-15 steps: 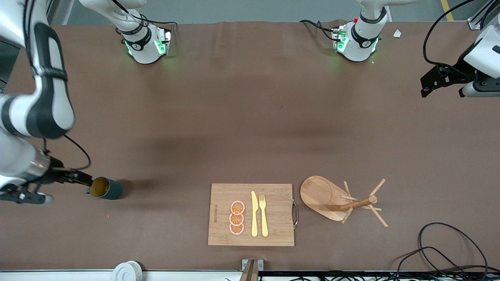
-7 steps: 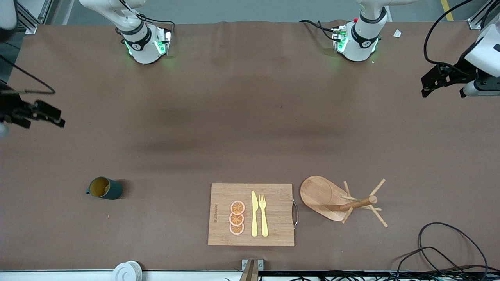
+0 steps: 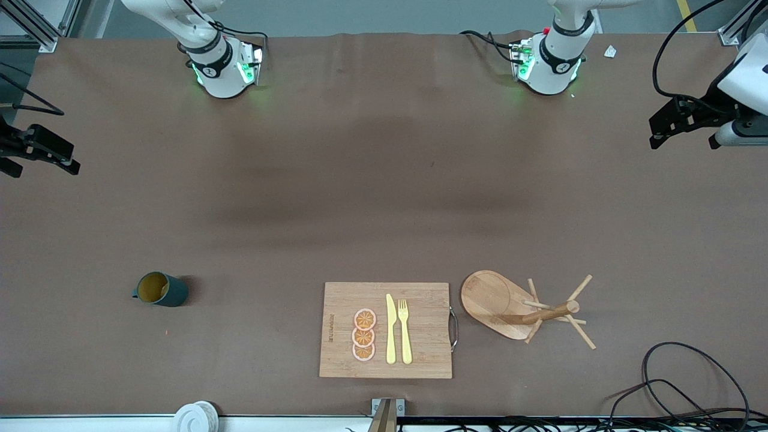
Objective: Transfer cup from left to right arm and place
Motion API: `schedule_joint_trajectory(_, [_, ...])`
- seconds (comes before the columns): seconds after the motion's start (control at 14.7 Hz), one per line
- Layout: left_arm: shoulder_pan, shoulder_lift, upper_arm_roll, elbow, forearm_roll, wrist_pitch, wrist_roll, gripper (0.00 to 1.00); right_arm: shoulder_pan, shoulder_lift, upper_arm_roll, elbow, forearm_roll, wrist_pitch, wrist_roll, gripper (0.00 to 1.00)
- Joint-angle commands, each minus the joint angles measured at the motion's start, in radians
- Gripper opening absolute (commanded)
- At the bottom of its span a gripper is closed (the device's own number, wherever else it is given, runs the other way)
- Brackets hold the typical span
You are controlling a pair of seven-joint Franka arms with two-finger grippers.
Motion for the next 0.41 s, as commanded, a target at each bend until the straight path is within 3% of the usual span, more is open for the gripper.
schedule_joint_trajectory(0.0, [0.0,-0.002,0.002,0.017,-0.026,-0.015,0.008,1.0,-0.004,-0.038,0.003,-0.045,-0.023,0.041,-0.011,1.0])
schedule_joint_trajectory(0.14, [0.0,-0.002,0.002,0.019,-0.085,-0.041,0.0,1.0,-0.006,-0.038,0.003,-0.048,-0.023,0.044,-0.008,1.0])
schedule_joint_trajectory(0.34, [0.0,-0.003,0.004,0.019,-0.081,-0.049,-0.001,1.0,-0.029,-0.061,0.002,-0.103,-0.02,0.094,-0.007,1.0])
